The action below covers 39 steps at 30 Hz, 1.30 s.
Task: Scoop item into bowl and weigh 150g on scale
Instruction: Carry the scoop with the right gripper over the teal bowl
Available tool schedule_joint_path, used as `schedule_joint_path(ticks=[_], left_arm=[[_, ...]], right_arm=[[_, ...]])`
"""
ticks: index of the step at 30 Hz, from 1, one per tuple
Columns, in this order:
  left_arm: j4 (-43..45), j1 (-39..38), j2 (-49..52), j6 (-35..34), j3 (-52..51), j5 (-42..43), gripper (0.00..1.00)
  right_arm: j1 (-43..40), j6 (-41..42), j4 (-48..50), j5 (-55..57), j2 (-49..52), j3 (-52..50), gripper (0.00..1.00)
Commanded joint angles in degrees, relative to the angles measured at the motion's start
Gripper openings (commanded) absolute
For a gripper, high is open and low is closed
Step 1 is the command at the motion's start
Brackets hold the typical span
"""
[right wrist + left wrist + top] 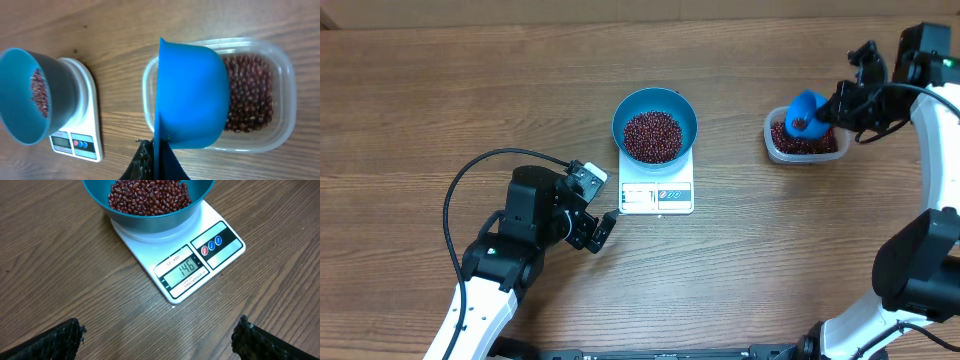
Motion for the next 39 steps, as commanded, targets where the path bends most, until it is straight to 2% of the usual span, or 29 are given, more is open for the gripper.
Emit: schedule_joint_path(ticks=[1,13,25,32,39], left_arm=[[0.0,0.2,-0.5,0.0,-0.3,0.1,1.0],[0.0,0.2,-0.5,0.0,-0.3,0.1,1.0],[0.0,0.2,-0.5,0.0,-0.3,0.1,0.99],[0.0,0.2,-0.5,0.0,-0.3,0.1,0.99],[0.0,0.2,-0.5,0.0,-0.3,0.1,1.0]], right_arm=[[1.5,-0.5,-1.0,-1.7,-0.4,5.0,0.04],[13.1,-0.5,-2.4,-1.5,-0.4,8.5,0.04],[23.2,1.3,-3.9,8.8,-1.2,13.8,0.04],[27.3,1.2,-3.7,9.7,-1.2,15.7,0.04],[34.1,2.0,-3.5,21.0,-1.2,15.7,0.04]])
